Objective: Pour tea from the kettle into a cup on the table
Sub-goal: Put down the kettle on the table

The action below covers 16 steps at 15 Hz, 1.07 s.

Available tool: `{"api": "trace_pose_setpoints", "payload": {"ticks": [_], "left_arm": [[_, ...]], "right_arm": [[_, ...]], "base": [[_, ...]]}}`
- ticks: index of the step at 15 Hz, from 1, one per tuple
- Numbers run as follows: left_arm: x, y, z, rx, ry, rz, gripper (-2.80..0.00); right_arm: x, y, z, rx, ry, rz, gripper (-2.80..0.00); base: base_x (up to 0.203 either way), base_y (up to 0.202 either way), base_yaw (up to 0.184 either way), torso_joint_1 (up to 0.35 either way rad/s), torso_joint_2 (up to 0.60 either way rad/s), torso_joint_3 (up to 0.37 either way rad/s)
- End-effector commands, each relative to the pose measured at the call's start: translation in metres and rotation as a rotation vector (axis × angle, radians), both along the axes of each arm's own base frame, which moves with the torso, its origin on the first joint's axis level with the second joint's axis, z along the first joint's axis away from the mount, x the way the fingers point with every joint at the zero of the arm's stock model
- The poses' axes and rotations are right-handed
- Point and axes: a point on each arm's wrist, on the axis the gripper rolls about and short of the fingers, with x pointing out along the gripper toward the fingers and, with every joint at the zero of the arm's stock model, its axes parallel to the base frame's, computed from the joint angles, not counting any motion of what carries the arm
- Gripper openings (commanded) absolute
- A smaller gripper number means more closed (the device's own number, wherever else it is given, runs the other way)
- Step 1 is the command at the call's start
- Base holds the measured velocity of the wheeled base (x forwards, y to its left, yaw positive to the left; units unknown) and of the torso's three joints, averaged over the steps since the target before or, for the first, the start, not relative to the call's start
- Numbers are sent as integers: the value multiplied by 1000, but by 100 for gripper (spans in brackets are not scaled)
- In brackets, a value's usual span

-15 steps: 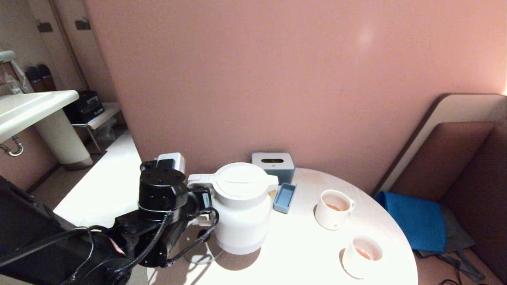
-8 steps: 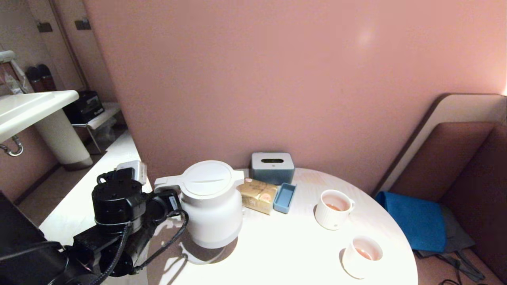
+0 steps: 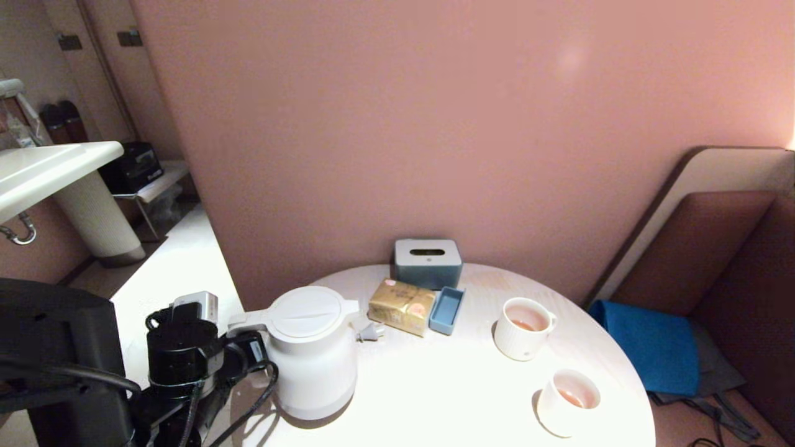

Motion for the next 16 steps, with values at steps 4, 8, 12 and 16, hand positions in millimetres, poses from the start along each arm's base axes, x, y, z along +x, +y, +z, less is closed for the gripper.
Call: {"api": "trace_pose_setpoints", "payload": {"ticks": [4,8,12,16], "left_arm": [[7,1,-3,-10,-22,3,-280],[19,-2,-8,-3,-27,5,-280],[28,-3,-15,15,-20,9,-280],[30,3,-19,30,-3,20,-280]], "right_arm": [[0,0,0,0,1,1,-280],[0,0,0,0,1,1,-280],[0,0,0,0,1,0,-280],[0,0,0,0,1,1,-280]], "base": [[0,0,0,0,0,0],[0,0,0,0,0,0],[0,0,0,0,0,0],[0,0,0,0,0,0]]}}
